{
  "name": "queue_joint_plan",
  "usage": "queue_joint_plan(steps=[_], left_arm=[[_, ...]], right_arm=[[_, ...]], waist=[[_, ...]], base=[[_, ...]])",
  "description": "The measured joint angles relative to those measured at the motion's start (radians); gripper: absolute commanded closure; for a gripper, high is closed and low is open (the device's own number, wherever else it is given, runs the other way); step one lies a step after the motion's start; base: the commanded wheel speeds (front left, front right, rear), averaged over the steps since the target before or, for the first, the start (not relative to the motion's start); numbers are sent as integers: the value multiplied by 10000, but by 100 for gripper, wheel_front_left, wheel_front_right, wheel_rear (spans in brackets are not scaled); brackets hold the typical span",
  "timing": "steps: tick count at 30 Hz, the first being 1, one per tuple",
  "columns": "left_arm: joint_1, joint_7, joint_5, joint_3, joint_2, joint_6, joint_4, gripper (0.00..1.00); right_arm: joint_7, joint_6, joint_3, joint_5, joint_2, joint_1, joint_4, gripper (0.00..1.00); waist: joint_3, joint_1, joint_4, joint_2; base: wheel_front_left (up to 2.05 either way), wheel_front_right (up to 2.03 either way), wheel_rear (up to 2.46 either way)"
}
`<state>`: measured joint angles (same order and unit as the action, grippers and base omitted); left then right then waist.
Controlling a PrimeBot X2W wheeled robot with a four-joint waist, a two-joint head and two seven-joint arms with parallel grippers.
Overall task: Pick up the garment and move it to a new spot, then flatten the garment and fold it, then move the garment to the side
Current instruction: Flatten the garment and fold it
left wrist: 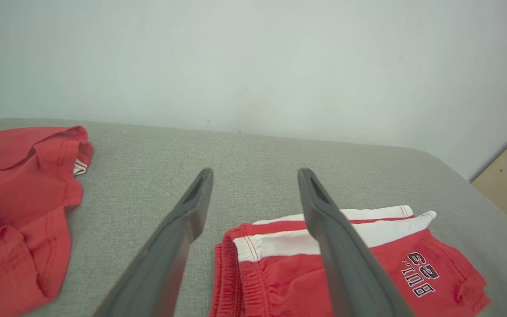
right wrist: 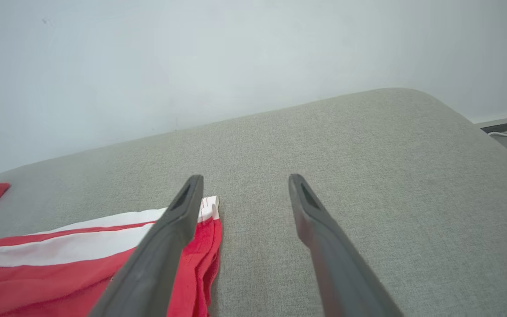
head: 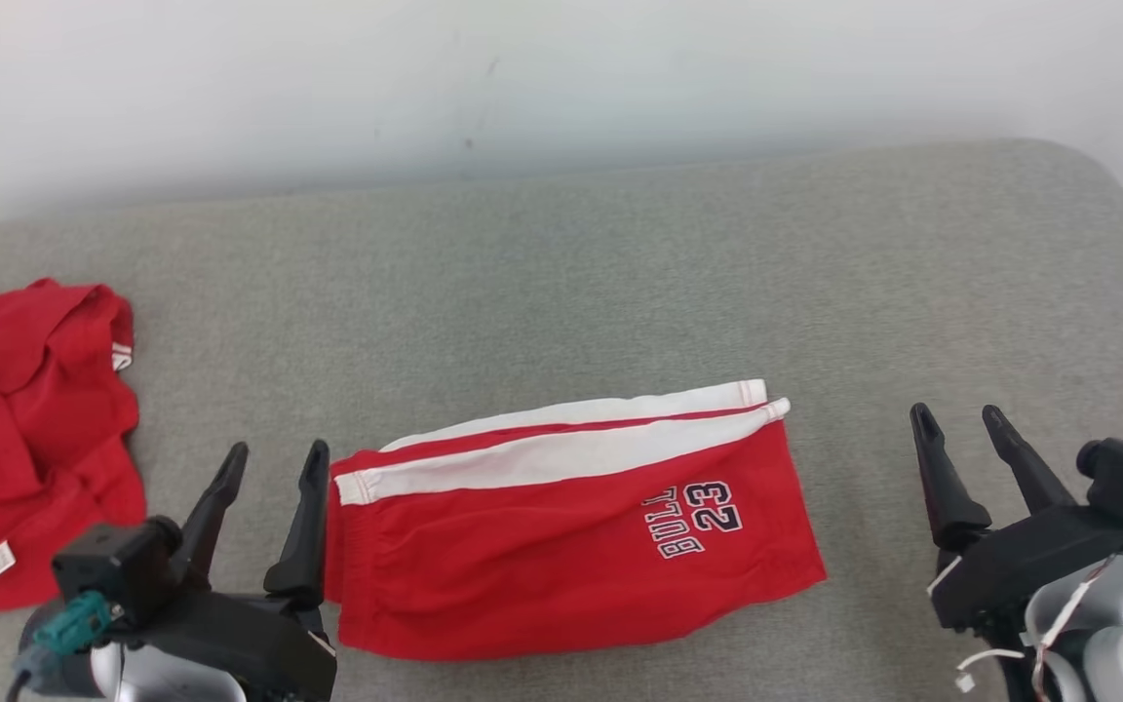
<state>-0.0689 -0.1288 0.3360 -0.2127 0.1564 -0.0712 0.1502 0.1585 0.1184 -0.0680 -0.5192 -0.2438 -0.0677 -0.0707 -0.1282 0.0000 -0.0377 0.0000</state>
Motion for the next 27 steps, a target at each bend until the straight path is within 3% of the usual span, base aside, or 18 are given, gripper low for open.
queue_joint_plan(steps=[13, 27], left_arm=[[473, 1983, -1168, 109, 38, -265, -970, 0], [546, 2809, -1170, 94, -63, -267, -1511, 0]], right_arm=[[-2305, 48, 148, 915, 727, 6, 748, 0], [-3218, -56, -144, 1168, 757, -88, 1317, 0]], waist=[[580, -1, 723, 0], [654, -1, 816, 0]], base=[[0, 0, 0], [0, 0, 0]])
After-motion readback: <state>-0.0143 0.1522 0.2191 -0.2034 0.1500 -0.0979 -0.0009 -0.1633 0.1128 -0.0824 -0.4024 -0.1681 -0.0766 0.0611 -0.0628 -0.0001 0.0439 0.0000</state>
